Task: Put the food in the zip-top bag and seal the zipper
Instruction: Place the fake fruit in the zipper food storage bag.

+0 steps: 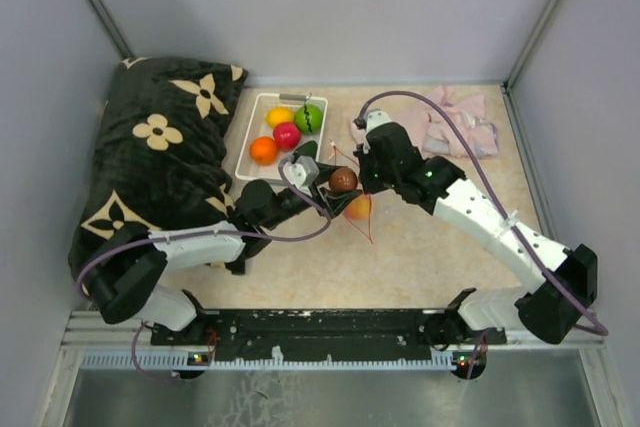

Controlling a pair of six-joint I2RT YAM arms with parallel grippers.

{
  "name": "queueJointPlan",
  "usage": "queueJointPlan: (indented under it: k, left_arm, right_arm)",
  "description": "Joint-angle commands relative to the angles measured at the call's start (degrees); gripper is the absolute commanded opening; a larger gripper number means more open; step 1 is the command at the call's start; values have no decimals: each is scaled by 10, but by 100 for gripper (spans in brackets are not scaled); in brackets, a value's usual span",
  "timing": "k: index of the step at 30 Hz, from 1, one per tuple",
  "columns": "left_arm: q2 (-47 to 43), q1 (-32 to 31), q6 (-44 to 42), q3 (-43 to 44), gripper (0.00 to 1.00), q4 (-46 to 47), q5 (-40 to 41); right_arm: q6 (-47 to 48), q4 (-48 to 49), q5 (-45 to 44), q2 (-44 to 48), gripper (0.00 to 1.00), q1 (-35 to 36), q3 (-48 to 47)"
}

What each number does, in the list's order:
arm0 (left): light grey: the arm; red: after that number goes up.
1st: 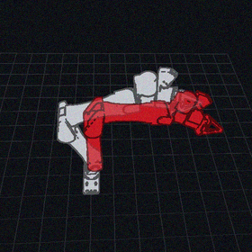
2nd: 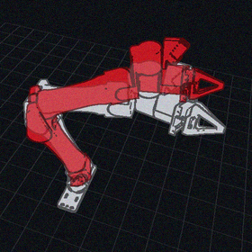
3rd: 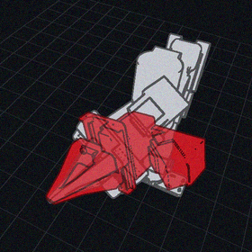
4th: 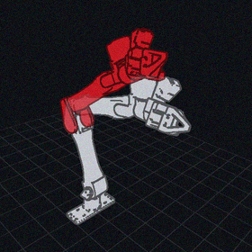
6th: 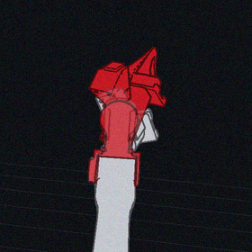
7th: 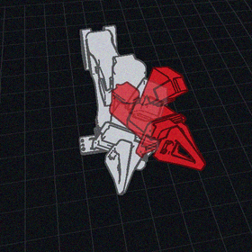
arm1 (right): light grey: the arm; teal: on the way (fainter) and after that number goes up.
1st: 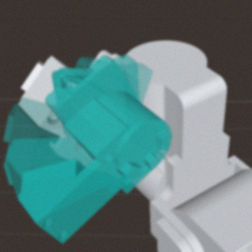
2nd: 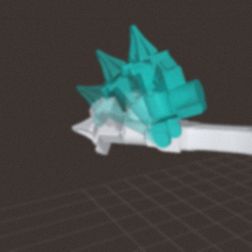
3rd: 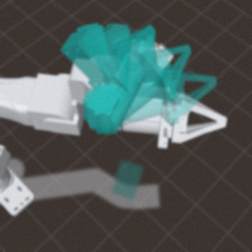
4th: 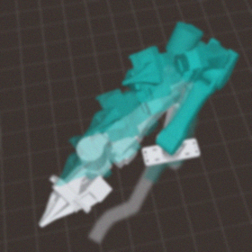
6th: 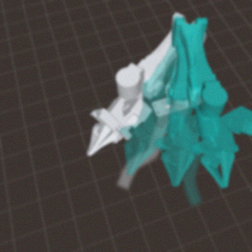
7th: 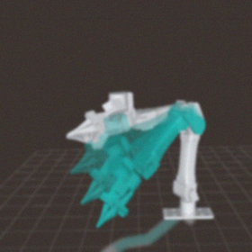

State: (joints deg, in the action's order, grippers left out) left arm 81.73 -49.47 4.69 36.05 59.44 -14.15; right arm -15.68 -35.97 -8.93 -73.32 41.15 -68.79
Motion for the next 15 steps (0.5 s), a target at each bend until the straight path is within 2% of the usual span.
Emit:
queueJointPlan:
  k: [1,7,15]
  left_arm:
    - [32,-5,-37,8,38,11,-4]
    - [66,-5,-70,31,39,-73,42]
    - [64,-4,-49,83,42,-198,143]
  right_arm:
    - [-5,16,4,5,0,4,-37]
    - [-3,15,10,9,0,4,-39]
    - [-1,15,21,14,0,4,-37]
